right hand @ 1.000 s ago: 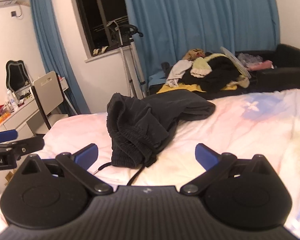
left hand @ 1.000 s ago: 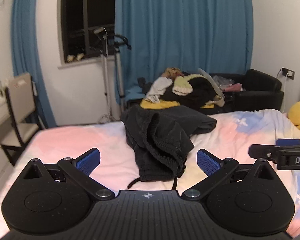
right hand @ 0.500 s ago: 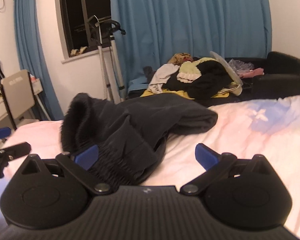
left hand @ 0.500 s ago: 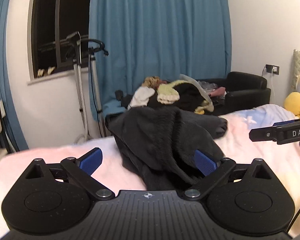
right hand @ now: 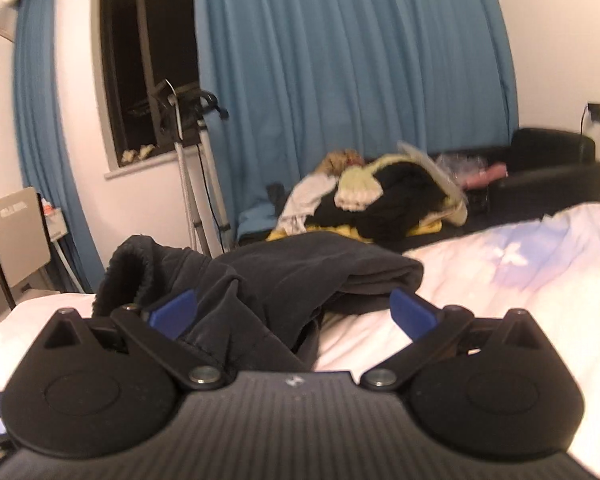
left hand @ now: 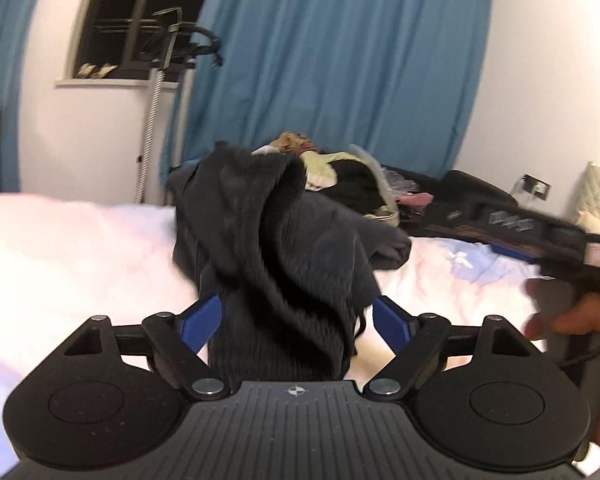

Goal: Fold clothes

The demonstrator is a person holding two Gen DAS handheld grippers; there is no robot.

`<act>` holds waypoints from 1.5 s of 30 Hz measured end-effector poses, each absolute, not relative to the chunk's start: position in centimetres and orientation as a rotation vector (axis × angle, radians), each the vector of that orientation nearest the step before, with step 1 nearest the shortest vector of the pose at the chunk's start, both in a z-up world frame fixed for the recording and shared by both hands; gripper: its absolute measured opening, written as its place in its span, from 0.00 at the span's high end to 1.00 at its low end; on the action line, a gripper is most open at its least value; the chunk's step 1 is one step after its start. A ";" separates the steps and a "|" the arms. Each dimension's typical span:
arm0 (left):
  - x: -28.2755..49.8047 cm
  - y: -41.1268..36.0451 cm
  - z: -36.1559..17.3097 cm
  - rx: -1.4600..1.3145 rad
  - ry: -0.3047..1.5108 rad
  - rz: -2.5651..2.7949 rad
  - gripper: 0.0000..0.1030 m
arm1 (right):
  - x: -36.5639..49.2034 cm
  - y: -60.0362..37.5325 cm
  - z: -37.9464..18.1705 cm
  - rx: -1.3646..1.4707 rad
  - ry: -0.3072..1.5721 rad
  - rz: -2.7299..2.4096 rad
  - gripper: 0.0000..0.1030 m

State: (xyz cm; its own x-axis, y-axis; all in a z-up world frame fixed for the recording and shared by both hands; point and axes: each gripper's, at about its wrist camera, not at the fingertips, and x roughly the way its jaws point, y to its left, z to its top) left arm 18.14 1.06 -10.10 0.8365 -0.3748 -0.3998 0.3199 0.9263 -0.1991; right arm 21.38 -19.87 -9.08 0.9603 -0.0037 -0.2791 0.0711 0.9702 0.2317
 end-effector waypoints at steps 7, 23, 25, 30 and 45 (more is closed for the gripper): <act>17.5 -0.4 -10.1 -0.159 0.513 -0.322 0.41 | 15.5 -25.0 -11.1 0.329 0.400 -0.035 0.00; 26.3 -7.7 -14.5 -0.314 0.595 -0.196 0.38 | 15.8 -31.0 -14.7 0.629 0.323 -0.013 0.00; 27.4 -7.5 -15.0 -0.374 0.619 -0.156 0.60 | 16.3 -30.9 -15.5 0.640 0.334 -0.003 0.00; 26.7 -6.1 -14.4 -0.453 0.608 -0.136 0.79 | 17.1 -31.0 -16.6 0.663 0.325 -0.015 0.00; 12.4 8.9 0.4 -0.436 0.359 -0.161 0.85 | 14.5 -28.0 -14.3 0.469 0.224 -0.003 0.00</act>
